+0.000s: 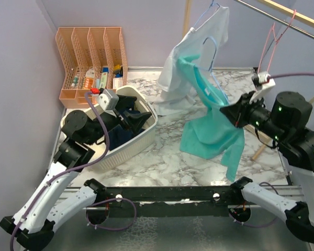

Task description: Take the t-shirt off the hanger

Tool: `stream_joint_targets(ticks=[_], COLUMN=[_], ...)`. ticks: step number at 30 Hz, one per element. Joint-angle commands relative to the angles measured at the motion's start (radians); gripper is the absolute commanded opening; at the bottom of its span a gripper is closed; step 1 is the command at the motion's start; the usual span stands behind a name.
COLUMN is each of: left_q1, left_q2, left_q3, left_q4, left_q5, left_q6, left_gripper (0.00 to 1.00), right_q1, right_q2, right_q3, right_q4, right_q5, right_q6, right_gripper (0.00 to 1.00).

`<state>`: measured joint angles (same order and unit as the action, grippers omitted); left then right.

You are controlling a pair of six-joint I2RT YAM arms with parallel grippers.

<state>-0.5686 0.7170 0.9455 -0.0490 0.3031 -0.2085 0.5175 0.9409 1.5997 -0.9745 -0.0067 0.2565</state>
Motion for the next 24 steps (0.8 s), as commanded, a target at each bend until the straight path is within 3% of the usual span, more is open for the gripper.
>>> stream_joint_targets(ticks=[1, 3, 5, 10, 15, 19, 24], left_q1=[0.005, 0.006, 0.006, 0.006, 0.003, -0.012, -0.055], left_q2=[0.099, 0.163, 0.239, 0.380, 0.493, 0.552, 0.626], left_q3=[0.134, 0.198, 0.258, 0.350, 0.387, 0.418, 0.482], left_q4=[0.071, 0.084, 0.108, 0.272, 0.572, 0.785, 0.784], left_q5=[0.262, 0.330, 0.408, 0.648, 0.827, 0.873, 0.895], left_q6=[0.024, 0.021, -0.005, -0.160, -0.431, -0.590, -0.606], left_gripper=[0.74, 0.60, 0.57, 0.73, 0.79, 0.80, 0.80], right_q1=[0.004, 0.004, 0.004, 0.004, 0.004, 0.004, 0.004], right_q2=[-0.131, -0.175, -0.217, -0.286, -0.319, -0.319, -0.306], right_q3=[-0.093, -0.121, -0.143, -0.190, -0.218, -0.250, -0.288], right_q4=[-0.024, -0.034, -0.040, -0.042, -0.005, 0.020, 0.093], right_q5=[-0.283, -0.340, -0.382, -0.418, -0.469, -0.495, -0.585], right_q6=[-0.045, -0.048, -0.048, -0.038, -0.034, -0.037, -0.030], right_gripper=[0.01, 0.01, 0.01, 0.01, 0.01, 0.01, 0.01])
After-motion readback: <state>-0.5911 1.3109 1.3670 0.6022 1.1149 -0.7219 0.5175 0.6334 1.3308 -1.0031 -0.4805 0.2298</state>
